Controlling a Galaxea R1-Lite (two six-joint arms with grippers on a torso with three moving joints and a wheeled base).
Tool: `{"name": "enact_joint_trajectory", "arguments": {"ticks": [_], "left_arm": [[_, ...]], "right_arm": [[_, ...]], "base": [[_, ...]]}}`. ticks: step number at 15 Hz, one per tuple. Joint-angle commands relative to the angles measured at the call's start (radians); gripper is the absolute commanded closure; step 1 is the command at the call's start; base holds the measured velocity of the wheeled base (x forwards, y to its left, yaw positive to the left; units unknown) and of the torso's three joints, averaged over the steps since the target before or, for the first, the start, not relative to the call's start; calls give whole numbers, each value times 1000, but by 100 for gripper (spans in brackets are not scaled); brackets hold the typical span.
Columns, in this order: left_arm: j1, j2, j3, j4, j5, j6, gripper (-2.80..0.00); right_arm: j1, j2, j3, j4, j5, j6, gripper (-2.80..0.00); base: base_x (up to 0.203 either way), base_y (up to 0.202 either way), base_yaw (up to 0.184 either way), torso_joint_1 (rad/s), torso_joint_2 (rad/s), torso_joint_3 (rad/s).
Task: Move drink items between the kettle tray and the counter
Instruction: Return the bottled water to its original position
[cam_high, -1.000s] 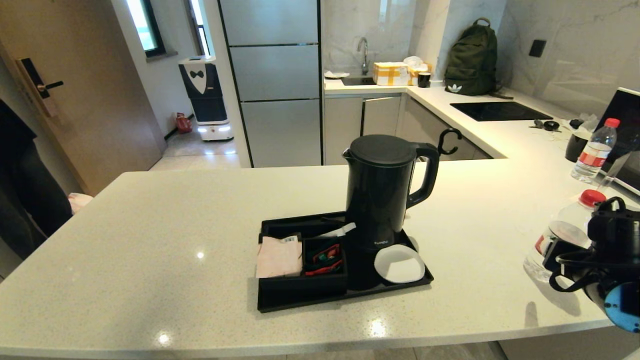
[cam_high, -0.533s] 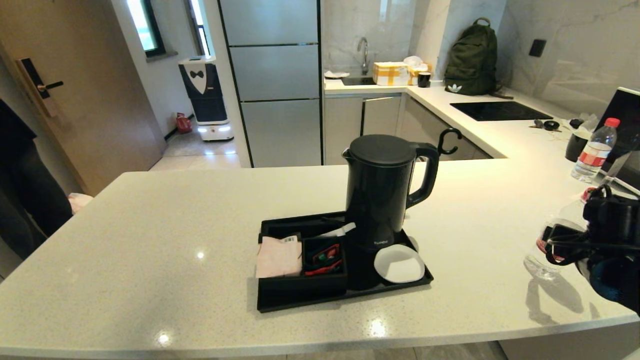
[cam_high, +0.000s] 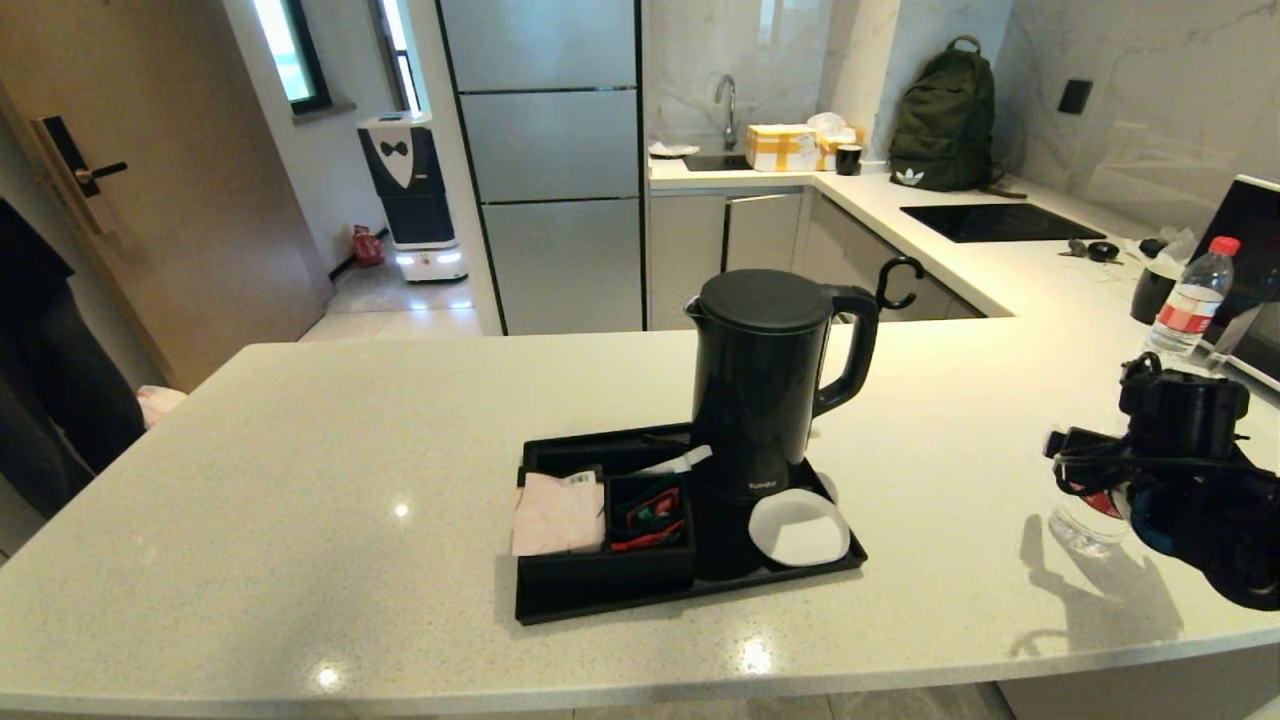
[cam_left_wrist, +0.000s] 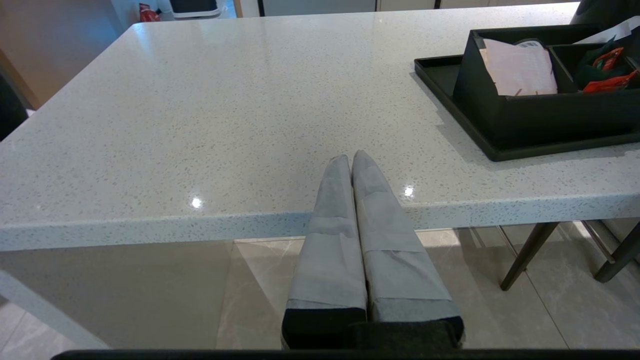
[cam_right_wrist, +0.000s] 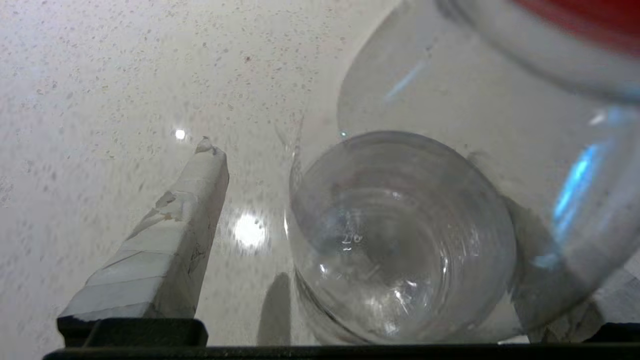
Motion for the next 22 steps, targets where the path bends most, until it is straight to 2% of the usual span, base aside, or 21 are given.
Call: {"name": "enact_joint_trajectory", "arguments": {"ticks": [1, 4, 5, 11, 15, 17, 20, 22], "left_arm": [[0, 1, 0, 0, 0, 1, 0], [0, 1, 0, 0, 0, 1, 0], [0, 1, 0, 0, 0, 1, 0], [0, 1, 0, 0, 0, 0, 0], [0, 1, 1, 0, 0, 1, 0], [0, 1, 0, 0, 0, 1, 0], [0, 1, 0, 0, 0, 1, 0], [0, 1, 1, 0, 0, 1, 0]], "right_arm": [[-26, 51, -51, -5, 0, -14, -280], [-34, 72, -71, -7, 0, -21, -280], [-34, 74, -71, -7, -2, -22, 0], [-32, 58, -60, -11, 0, -22, 0], [-21, -21, -9, -10, 3, -16, 0], [29, -136, 18, 6, 26, -18, 0], [214, -306, 27, 112, 83, -22, 0], [266, -321, 14, 143, 95, -31, 0]], "base": [[0, 0, 0, 0, 0, 0], [0, 0, 0, 0, 0, 0], [0, 0, 0, 0, 0, 0], [0, 0, 0, 0, 0, 0], [0, 0, 0, 0, 0, 0], [0, 0, 0, 0, 0, 0], [0, 0, 0, 0, 0, 0], [0, 0, 0, 0, 0, 0]]}}
